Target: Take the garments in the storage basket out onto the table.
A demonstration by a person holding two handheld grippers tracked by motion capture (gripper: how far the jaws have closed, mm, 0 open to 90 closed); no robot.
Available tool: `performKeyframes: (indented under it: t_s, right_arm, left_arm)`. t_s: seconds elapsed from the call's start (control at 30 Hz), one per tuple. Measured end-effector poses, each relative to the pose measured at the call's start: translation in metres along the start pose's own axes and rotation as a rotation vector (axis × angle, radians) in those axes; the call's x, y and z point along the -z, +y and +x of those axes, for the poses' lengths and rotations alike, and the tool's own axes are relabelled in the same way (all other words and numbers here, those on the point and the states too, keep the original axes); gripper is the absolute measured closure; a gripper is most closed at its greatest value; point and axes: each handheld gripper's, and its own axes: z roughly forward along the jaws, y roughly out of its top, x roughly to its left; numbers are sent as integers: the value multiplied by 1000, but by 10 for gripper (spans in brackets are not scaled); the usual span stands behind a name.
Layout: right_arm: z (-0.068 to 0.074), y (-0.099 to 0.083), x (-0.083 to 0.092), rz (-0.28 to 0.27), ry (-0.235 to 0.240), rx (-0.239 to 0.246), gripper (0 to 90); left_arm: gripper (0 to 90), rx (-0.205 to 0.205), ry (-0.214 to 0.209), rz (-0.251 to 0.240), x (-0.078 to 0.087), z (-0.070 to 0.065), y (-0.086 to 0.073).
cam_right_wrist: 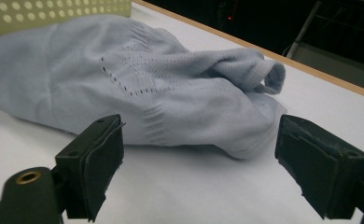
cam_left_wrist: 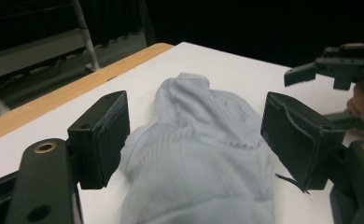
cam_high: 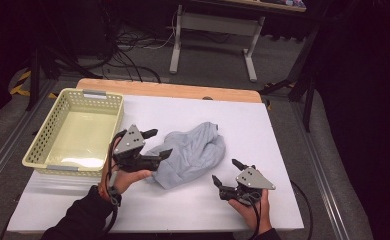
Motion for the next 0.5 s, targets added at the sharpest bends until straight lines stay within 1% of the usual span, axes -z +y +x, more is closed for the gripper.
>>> performKeyframes:
  t_s: [0.07,0.13,0.17,0.2,0.23,0.27,0.3,0.33,0.37,0.4,0.43,0.5]
  right_arm:
    - [2,5,-1,9,15,7,179]
    - [4,10,-2,10,34,5,205]
    - [5,13,-3,14,54,3,214]
    - [6,15,-5,26,70,10,216]
    - [6,17,-7,39,78,24,240]
    - [7,23,-14,58,117,32,261]
    - [7,23,-14,58,117,32,261]
    - [7,25,-16,61,128,32,268]
    - [9,31,-20,62,135,40,272]
    - [13,41,-27,57,144,55,292]
    - [13,41,-27,57,144,55,292]
    - [18,50,-37,69,152,76,325]
  left_arm:
    - [231,-24,12,24,7,0,-6]
    - [230,-36,9,51,11,-1,-13]
    - [230,-53,8,68,14,-2,-17]
    - [230,-70,7,86,15,-4,-21]
    - [230,-85,8,103,16,-6,-25]
    - [233,-102,12,122,17,-8,-29]
    - [233,-109,12,139,17,-9,-32]
    - [237,-111,8,160,16,-9,-37]
    - [240,-108,8,177,15,-10,-41]
    - [243,-114,9,198,13,-10,-45]
    - [243,-126,16,219,12,-11,-48]
    - [248,-146,15,253,9,-10,-52]
